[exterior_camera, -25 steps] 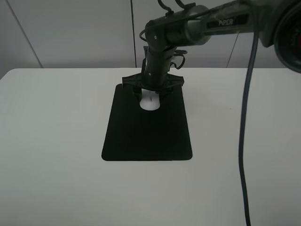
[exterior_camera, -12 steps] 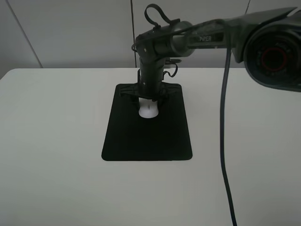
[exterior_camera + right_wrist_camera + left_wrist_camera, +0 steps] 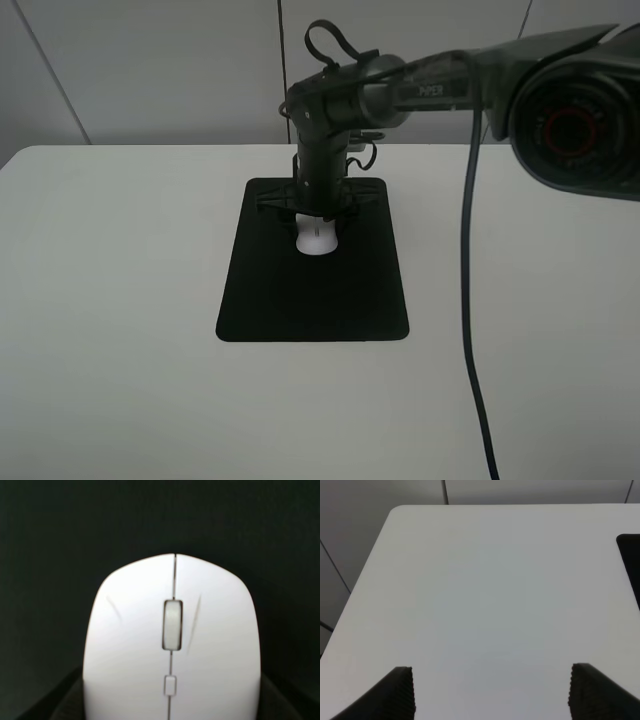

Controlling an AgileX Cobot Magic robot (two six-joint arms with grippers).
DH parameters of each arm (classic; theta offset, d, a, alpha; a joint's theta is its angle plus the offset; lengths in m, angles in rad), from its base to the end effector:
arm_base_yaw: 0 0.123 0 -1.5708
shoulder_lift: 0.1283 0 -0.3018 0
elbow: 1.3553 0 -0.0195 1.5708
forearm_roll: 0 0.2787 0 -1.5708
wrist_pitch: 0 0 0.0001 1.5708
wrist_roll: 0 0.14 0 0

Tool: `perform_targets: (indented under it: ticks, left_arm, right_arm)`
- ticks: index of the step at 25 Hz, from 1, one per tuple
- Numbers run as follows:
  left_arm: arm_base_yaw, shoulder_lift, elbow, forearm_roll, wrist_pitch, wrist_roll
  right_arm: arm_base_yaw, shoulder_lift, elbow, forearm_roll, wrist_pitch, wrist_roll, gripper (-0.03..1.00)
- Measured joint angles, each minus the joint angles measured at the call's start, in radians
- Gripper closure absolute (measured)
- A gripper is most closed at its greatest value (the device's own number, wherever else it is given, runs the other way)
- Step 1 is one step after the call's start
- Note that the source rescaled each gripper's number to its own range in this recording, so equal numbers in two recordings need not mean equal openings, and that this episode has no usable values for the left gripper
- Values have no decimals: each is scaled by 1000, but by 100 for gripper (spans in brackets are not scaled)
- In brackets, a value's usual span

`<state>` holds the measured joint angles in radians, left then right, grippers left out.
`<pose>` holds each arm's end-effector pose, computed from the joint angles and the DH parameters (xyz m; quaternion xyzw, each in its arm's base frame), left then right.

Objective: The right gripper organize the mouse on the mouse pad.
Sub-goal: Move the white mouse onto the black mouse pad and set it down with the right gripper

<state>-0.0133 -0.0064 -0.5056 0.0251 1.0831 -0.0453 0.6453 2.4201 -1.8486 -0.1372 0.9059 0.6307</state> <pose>0.0435 0.0025 0.2678 -0.0144 0.8557 -0.0026 0.5172 0.4337 0.3076 0.0424 -0.0445 0.9933 0.0074 0.1065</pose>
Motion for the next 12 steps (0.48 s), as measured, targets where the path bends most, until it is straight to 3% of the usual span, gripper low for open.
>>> perform_targets:
  ticks: [12]
  left_arm:
    - [0,0,0,0,0,0]
  right_arm:
    - [0,2,-1,-1,-5,0,94]
